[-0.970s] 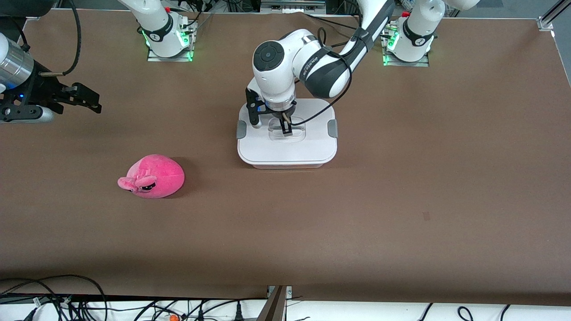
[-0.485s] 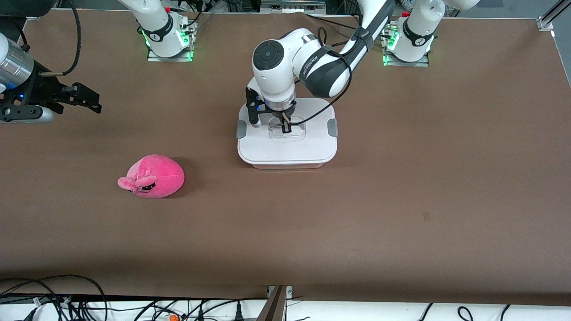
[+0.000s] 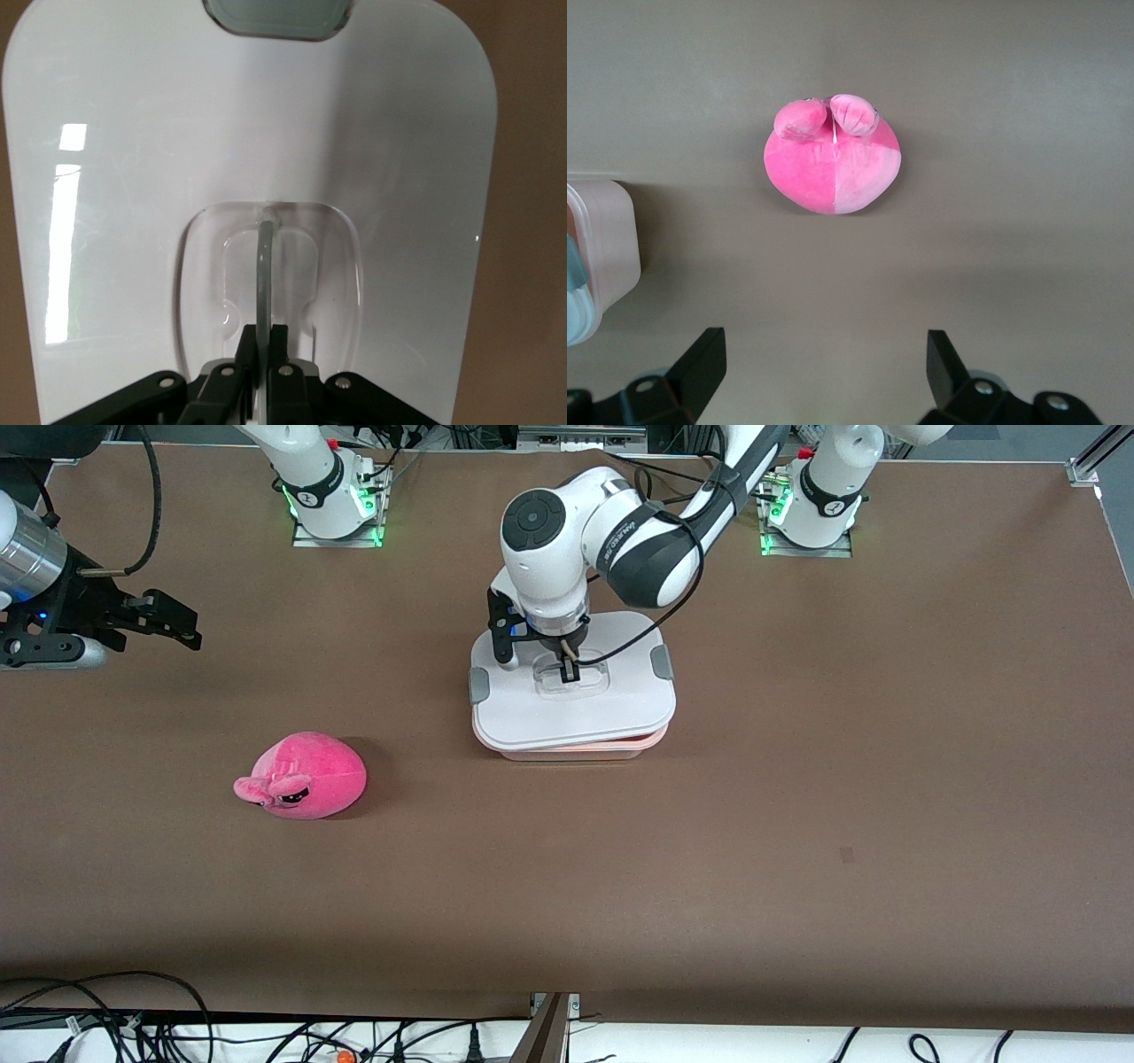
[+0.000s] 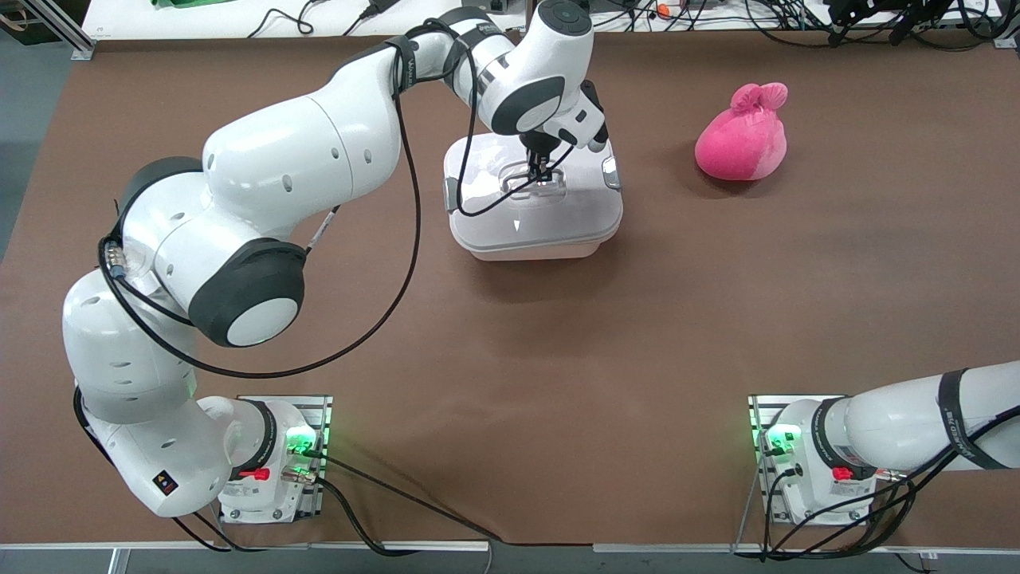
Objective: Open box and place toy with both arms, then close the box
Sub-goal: 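Lift the lid with the left gripper and set it beside the box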
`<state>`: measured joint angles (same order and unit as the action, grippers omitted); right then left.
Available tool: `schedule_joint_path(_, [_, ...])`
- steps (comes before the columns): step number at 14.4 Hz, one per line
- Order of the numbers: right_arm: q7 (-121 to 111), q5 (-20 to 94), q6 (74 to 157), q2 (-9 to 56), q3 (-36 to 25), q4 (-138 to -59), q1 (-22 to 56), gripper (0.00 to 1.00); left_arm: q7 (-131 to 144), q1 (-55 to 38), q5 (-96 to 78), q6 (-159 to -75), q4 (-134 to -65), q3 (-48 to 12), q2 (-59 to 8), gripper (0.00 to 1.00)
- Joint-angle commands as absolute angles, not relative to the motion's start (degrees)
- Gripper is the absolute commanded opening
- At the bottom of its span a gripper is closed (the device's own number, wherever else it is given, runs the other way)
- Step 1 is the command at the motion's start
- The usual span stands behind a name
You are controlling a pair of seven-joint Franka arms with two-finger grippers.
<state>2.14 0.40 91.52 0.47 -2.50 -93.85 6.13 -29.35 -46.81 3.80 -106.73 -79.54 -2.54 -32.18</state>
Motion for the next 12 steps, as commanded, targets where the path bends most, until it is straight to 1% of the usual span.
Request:
schedule_joint_path(1, [2.29, -0.44, 91.14, 0.97, -2.37, -92.64, 6.15, 1.00, -29.35, -46.06, 5.19, -104.42, -79.72, -2.64, -29.71, 0.00])
schedule_joint_path(3, [2.29, -0.44, 91.14, 0.97, -2.37, -92.64, 6.15, 1.00, -32.32, -43.44, 4.66, -101.96, -79.46, -2.29, -28.31, 0.00])
schedule_joint_path(7, [2.29, -0.44, 91.23, 0.97, -2.37, -92.64, 6.15, 1.00, -46.02, -31.84, 1.60, -97.83, -79.45, -2.73, -24.79, 0.00])
schedule_joint_path(12, [2.29, -0.35, 91.23, 1.05, -2.37, -92.55, 6.15, 1.00, -64.21, -18.48, 1.23, -92.91, -77.96, -2.46, -24.43, 0.00])
